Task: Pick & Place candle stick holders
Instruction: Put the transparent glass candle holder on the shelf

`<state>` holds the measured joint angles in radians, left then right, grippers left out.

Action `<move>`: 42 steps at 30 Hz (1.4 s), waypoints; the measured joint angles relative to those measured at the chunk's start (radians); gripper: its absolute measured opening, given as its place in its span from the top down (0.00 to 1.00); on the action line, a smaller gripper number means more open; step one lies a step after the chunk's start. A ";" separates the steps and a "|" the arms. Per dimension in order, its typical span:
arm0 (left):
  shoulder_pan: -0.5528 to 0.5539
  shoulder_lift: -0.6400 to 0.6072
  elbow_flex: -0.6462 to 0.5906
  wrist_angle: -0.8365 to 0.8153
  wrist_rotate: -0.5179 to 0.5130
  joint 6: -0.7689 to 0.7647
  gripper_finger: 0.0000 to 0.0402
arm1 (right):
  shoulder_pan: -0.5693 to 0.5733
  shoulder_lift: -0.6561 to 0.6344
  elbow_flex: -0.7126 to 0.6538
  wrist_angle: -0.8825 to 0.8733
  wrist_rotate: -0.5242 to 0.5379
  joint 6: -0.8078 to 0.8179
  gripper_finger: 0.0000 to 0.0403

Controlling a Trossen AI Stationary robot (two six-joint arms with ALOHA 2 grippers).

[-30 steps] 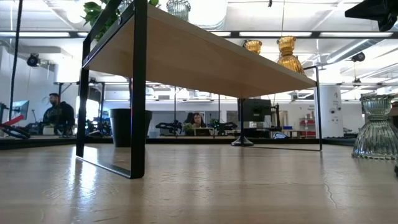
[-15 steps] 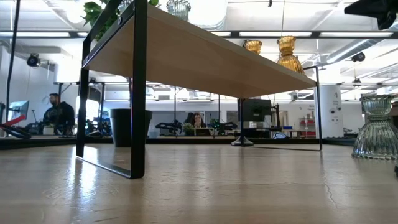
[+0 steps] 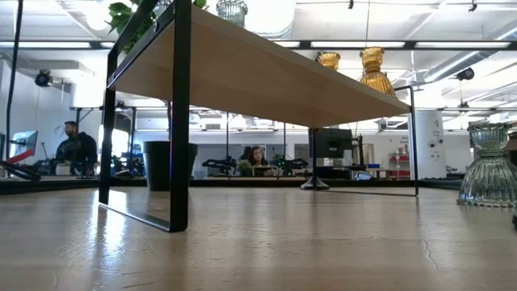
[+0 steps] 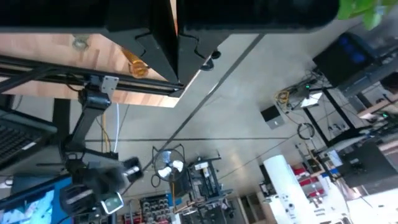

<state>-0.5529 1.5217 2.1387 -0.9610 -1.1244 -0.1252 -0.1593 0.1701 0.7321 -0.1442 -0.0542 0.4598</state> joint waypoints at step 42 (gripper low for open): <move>0.002 -0.049 0.000 -0.086 -0.108 0.069 1.00 | 0.259 1.043 0.910 -0.619 -0.373 -0.205 0.98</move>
<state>-0.5510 1.4731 2.1387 -1.0473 -1.2327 -0.0560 0.0998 1.2133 1.6422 -0.7637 -0.4271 0.2544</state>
